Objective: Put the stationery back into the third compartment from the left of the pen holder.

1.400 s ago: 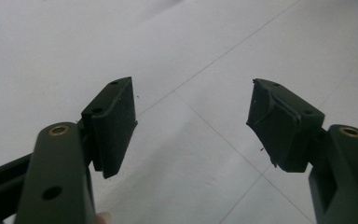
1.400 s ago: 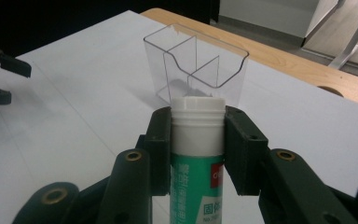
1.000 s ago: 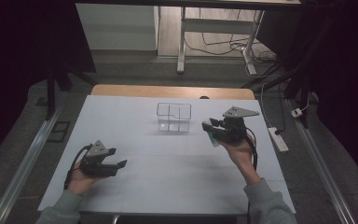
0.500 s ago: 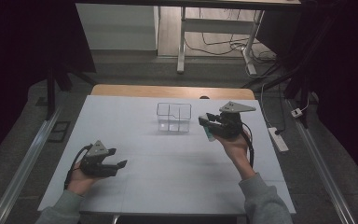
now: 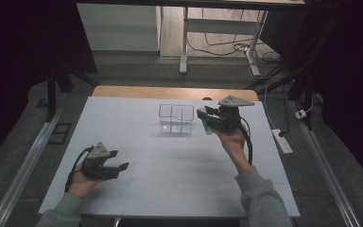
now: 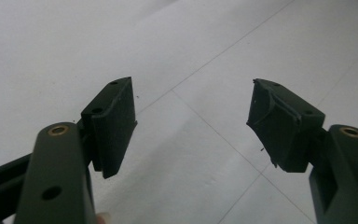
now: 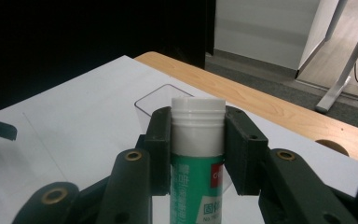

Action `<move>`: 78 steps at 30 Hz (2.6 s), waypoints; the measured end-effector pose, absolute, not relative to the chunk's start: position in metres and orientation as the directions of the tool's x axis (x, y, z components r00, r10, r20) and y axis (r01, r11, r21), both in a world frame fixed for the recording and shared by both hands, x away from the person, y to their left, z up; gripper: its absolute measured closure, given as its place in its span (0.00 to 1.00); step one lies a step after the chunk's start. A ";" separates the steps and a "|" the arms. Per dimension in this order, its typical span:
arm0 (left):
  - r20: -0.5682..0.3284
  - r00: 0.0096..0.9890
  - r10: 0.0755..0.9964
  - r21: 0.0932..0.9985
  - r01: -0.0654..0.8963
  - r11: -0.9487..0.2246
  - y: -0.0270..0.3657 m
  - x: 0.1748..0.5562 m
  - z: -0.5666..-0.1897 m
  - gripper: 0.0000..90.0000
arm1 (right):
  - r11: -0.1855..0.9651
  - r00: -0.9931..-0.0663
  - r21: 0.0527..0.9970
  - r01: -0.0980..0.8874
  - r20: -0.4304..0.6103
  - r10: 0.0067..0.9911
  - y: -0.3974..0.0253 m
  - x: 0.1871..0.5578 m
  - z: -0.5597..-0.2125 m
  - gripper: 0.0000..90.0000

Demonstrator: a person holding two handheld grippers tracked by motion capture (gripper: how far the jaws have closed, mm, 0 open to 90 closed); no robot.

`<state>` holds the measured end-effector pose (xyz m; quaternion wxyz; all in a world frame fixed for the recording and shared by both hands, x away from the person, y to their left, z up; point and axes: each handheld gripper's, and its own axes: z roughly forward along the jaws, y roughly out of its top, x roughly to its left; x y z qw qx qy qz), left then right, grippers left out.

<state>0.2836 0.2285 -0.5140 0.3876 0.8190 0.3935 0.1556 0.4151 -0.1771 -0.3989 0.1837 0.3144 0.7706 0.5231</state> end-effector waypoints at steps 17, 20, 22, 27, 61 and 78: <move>-0.052 0.642 0.765 0.761 0.521 -0.386 0.229 0.283 -0.513 0.35 | 0.226 -0.736 0.933 0.279 0.056 0.674 -0.162 0.433 -0.396 0.71; -0.052 0.643 0.764 0.761 0.521 -0.387 0.229 0.283 -0.514 0.35 | 0.227 -0.738 0.933 0.278 0.057 0.672 -0.158 0.435 -0.397 0.71; -0.053 0.643 0.764 0.761 0.521 -0.387 0.229 0.283 -0.514 0.35 | 0.224 -0.739 0.935 0.276 0.058 0.671 -0.155 0.437 -0.397 0.71; -0.054 0.644 0.763 0.761 0.521 -0.387 0.229 0.284 -0.514 0.35 | 0.223 -0.737 0.934 0.277 0.058 0.673 -0.151 0.441 -0.397 0.71; -0.059 0.642 0.764 0.760 0.525 -0.383 0.231 0.284 -0.515 0.35 | 0.180 -0.702 0.937 0.300 0.089 0.707 -0.119 0.495 -0.420 0.71; -0.061 0.639 0.767 0.757 0.530 -0.382 0.232 0.284 -0.516 0.35 | 0.225 -0.712 0.926 0.302 0.062 0.700 -0.120 0.490 -0.425 0.52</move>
